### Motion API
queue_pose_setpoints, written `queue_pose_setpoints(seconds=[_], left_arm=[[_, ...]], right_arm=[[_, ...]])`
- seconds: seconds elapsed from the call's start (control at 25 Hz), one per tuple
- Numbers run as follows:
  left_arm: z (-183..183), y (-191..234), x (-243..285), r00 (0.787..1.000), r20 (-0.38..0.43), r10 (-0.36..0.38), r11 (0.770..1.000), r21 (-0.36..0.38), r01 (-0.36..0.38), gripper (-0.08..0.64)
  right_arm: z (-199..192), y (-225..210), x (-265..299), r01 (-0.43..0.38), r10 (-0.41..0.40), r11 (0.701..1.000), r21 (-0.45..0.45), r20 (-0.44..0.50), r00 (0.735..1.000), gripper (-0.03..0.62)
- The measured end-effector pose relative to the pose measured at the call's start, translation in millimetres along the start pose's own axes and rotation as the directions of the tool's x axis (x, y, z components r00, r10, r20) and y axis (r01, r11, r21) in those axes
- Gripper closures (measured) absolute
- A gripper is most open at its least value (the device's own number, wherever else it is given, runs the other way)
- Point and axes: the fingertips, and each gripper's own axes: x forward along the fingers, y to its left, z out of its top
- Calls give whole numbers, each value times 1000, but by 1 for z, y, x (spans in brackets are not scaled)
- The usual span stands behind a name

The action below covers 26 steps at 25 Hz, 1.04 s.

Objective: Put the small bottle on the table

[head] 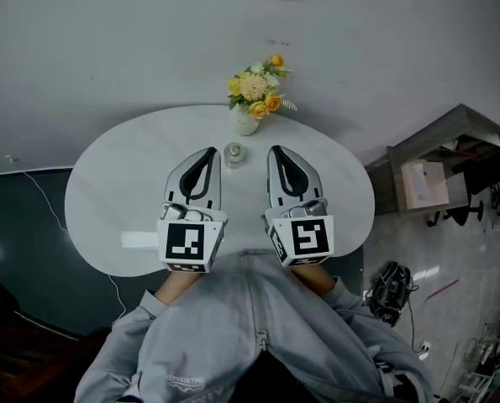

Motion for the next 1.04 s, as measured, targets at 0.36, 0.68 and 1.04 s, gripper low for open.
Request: queue_pose_setpoints(seconds=[0.36,0.68,1.04], left_arm=[[6,-5,-5,1000,10,-15,1000,8,15,552],[8,-15,-8,999,13,-35,999,12,35,553],[9,-16,-12,999,21,-33,999,7,33,553]], right_arm=[[0,8,-8,-11,11,1000,5,-6,1000,566],[3,9,-13,-16,16,1000,-12,-7,1000,566],[7,10,-17,-19,19,1000,-12,1,1000,566]])
